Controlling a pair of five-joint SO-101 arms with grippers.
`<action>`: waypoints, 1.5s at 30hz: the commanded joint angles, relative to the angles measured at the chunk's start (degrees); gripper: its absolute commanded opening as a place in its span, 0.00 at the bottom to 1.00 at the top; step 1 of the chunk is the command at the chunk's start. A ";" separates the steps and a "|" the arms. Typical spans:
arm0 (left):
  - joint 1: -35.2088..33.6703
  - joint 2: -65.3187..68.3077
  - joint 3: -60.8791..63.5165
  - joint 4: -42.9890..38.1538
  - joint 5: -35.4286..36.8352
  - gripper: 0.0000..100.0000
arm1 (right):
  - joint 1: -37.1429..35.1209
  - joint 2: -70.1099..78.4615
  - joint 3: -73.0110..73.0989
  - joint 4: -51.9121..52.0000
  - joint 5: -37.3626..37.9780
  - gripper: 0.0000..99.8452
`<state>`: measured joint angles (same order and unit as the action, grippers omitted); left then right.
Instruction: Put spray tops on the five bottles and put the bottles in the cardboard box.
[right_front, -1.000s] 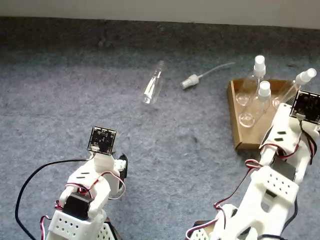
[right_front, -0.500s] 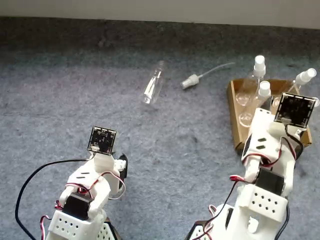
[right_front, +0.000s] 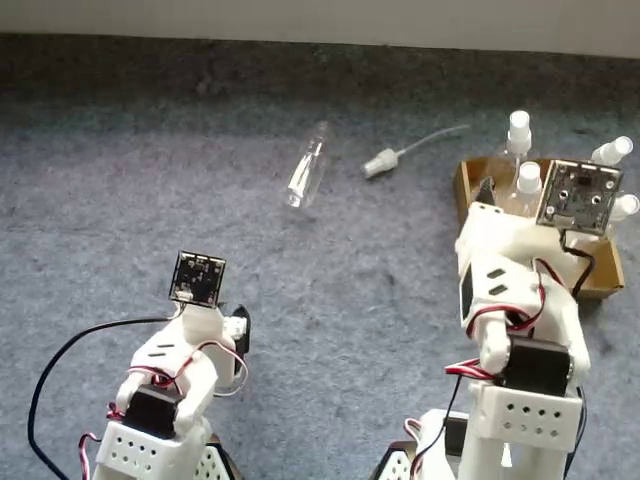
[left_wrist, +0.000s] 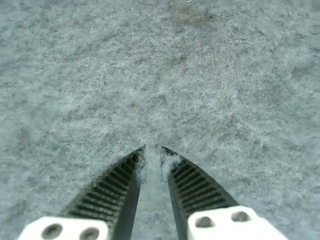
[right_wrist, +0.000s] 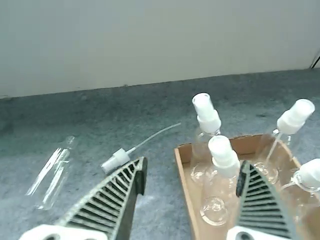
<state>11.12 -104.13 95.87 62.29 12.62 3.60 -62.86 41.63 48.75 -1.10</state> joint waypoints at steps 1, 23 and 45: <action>-2.68 0.13 1.10 -0.18 -0.88 0.01 | -4.79 5.05 -7.25 3.30 -2.64 0.26; -8.13 0.13 1.19 -3.08 -0.88 0.01 | -27.21 47.87 -35.91 8.22 -19.96 0.26; -8.66 0.22 1.27 -4.04 -0.88 0.01 | -31.52 101.58 -83.91 8.57 -33.14 0.26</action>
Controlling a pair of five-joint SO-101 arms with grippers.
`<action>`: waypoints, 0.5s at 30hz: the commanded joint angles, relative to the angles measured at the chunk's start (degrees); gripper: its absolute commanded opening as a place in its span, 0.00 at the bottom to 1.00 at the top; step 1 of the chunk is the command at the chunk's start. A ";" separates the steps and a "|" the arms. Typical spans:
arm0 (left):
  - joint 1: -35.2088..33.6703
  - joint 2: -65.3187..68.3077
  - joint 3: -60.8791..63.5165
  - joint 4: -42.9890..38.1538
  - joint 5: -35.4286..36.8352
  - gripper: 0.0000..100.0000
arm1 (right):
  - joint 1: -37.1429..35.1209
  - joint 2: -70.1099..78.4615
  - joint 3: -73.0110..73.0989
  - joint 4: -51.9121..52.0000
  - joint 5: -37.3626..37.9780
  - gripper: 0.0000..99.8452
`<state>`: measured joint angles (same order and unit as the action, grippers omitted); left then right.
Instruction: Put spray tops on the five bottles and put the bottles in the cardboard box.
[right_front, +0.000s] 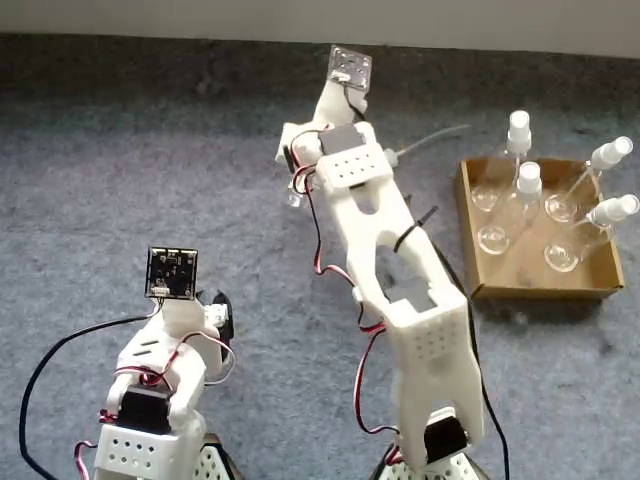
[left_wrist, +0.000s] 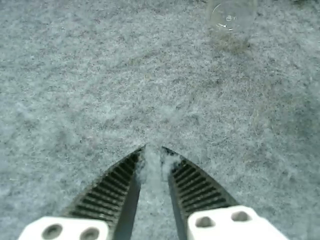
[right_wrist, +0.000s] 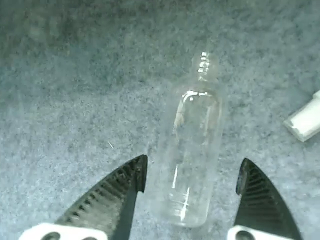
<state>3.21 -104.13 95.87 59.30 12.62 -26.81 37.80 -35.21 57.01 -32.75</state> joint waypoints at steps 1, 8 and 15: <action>-0.75 0.22 1.27 -1.05 -0.88 0.01 | -1.45 2.24 -8.66 0.31 -1.23 0.26; -0.66 0.31 1.27 -1.14 -0.88 0.01 | -1.89 7.08 -12.44 0.40 -1.14 0.30; -0.66 0.31 1.27 -1.14 -0.88 0.01 | -1.89 9.89 -12.44 0.40 -1.05 0.36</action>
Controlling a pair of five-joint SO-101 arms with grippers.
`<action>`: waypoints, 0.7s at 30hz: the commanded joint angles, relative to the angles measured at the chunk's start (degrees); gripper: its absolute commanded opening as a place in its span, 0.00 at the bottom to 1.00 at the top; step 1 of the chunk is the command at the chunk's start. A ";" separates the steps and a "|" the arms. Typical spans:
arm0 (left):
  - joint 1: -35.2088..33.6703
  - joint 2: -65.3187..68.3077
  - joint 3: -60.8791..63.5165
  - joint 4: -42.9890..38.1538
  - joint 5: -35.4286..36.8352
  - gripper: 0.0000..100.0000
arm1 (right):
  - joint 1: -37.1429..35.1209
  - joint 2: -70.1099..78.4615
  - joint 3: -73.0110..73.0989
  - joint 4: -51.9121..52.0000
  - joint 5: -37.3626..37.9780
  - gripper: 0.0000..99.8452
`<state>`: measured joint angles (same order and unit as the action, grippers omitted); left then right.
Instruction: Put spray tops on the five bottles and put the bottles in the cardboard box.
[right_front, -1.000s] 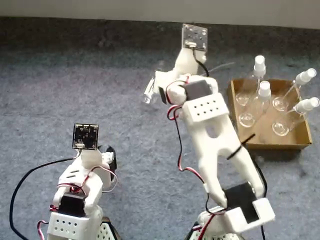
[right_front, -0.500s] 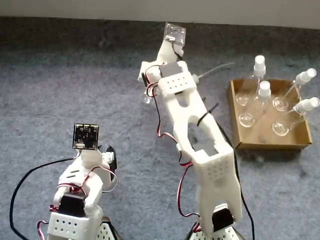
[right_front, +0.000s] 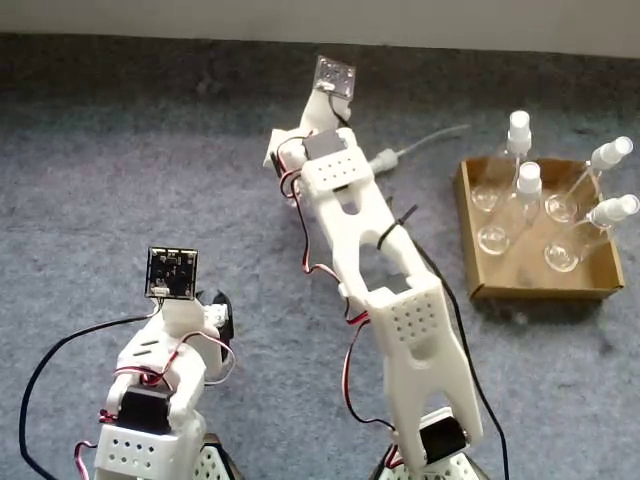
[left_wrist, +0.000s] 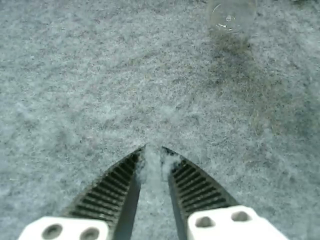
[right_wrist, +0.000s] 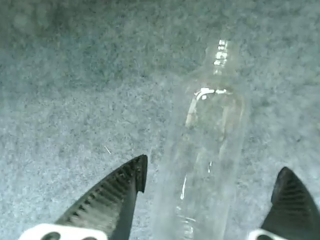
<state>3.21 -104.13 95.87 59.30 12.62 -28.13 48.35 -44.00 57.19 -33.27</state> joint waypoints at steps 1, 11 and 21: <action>-0.66 0.31 1.27 -1.14 -0.88 0.01 | -0.57 0.04 -3.74 0.22 -0.44 0.36; -0.66 0.31 1.27 -1.05 -0.88 0.01 | 1.01 3.03 -3.91 1.19 -0.44 0.14; -0.66 0.31 1.27 -1.05 -0.88 0.01 | 3.56 2.15 -14.64 23.34 -0.26 0.02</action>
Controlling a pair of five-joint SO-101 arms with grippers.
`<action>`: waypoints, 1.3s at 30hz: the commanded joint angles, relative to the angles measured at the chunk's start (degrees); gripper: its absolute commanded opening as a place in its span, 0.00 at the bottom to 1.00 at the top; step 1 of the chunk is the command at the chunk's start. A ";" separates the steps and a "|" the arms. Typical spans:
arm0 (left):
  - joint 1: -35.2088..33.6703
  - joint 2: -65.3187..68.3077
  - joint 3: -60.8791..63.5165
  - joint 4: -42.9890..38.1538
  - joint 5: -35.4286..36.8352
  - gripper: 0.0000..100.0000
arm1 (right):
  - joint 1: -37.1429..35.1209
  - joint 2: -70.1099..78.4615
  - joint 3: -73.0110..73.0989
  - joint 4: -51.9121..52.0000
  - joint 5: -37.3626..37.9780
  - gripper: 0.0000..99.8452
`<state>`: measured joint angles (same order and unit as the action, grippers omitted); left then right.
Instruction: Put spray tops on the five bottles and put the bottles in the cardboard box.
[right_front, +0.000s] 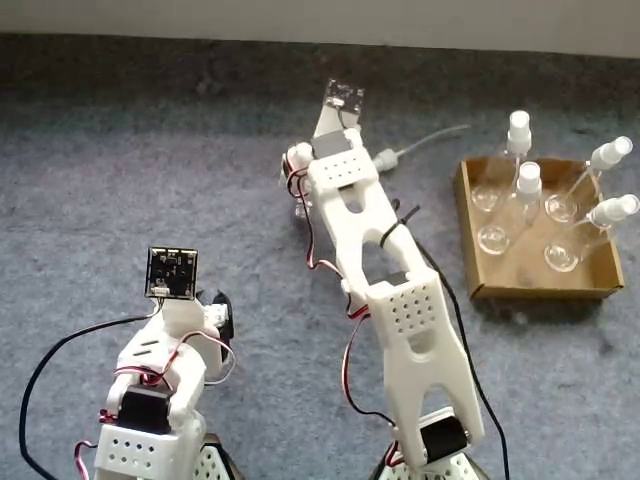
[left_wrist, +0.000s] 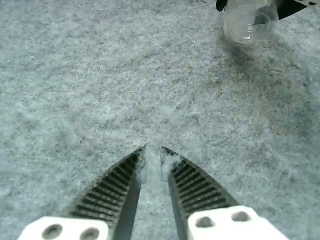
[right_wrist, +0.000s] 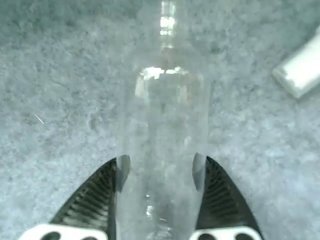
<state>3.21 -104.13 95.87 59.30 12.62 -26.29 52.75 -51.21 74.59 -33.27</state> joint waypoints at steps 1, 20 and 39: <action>-0.66 0.31 1.27 -1.05 -0.88 0.01 | 1.98 -2.24 -9.98 8.31 -0.26 0.02; -0.66 0.31 1.27 -0.97 -0.88 0.01 | 4.18 -2.77 -37.67 26.77 27.69 0.02; -0.48 0.31 1.27 -0.88 -0.88 0.01 | 7.60 -24.48 -36.97 26.86 27.96 0.02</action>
<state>3.21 -104.13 95.87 59.30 12.62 -19.96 33.49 -85.49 100.09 -6.02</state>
